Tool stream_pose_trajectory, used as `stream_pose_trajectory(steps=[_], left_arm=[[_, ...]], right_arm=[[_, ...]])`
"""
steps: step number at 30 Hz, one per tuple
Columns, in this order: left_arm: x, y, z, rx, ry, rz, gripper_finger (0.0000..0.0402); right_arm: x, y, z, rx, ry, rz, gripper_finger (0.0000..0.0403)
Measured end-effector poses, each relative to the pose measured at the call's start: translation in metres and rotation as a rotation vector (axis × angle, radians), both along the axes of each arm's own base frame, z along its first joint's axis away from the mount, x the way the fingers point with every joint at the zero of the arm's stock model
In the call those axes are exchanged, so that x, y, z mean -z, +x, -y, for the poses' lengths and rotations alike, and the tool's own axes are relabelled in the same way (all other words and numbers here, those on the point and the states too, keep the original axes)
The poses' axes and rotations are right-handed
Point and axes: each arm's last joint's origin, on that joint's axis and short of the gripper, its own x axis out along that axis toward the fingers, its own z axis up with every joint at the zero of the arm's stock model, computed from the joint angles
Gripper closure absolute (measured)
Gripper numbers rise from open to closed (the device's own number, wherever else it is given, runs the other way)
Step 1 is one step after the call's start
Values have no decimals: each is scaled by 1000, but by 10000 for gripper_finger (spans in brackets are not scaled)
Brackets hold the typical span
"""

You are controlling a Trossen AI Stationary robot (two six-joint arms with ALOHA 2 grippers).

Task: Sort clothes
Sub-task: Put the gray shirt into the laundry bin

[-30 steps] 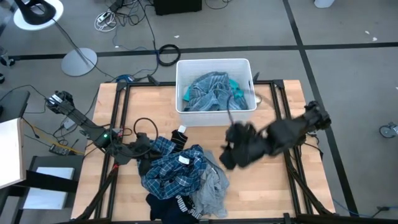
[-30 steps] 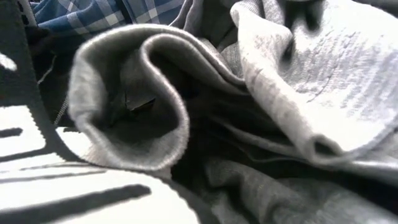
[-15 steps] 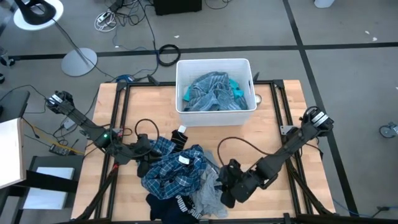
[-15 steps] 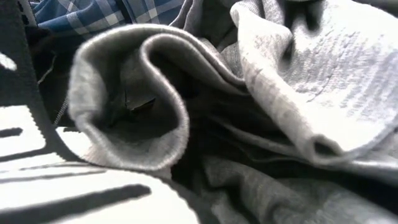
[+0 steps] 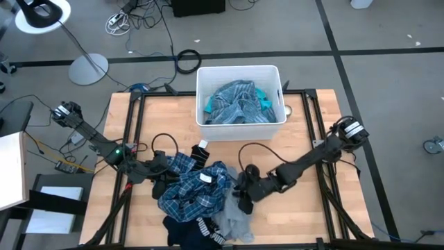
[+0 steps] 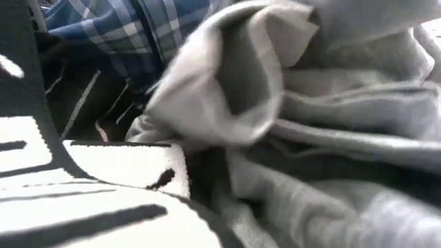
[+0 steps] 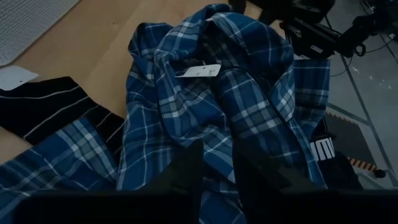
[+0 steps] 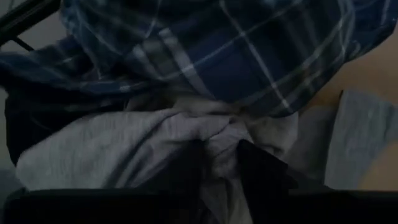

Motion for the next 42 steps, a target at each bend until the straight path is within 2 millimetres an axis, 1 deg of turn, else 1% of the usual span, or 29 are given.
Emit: stream_pose_trajectory(steps=[1,3,4,6,8,10,12,15,19,21,25,28,30,33,37,39,42], left_arm=[[0,0,0,0,0,0,312],[0,0,0,0,0,0,312],[0,0,0,0,0,0,312],[0,0,0,0,0,0,312],[0,0,0,0,1,0,312],[0,0,0,-3,2,1,312],[0,0,0,-12,8,4,312],[0,0,-1,-27,17,10,312],[-1,1,-3,-78,50,32,312],[-1,1,-4,-105,65,43,312],[-1,1,-5,-143,83,59,312],[-2,1,-6,-172,96,74,312],[-4,2,-6,-199,96,99,312],[-7,3,-7,-246,97,139,312],[-10,4,-8,-306,105,181,312],[-11,5,-8,-338,106,197,312],[-12,5,-9,-390,89,217,312]], right_arm=[[0,2,3,-3,7,-3,322],[0,5,9,-6,21,-10,373],[-1,6,11,-16,25,-23,386],[-10,11,14,-39,24,-26,391],[-28,17,16,-75,2,-34,396],[-50,21,18,-118,-52,-64,398],[-77,26,23,-149,-111,-87,399],[-126,30,34,-184,-188,-77,400],[-194,28,55,-137,-298,0,401],[-227,25,68,-116,-359,79,401],[-286,15,96,-94,-483,254,402],[-325,6,121,-55,-611,403,402],[-347,0,139,-10,-707,487,402],[-375,-9,168,114,-827,628,402],[-405,-23,208,300,-961,811,403],[-416,-32,227,393,-1009,903,403],[-427,-47,257,520,-1082,975,403]])
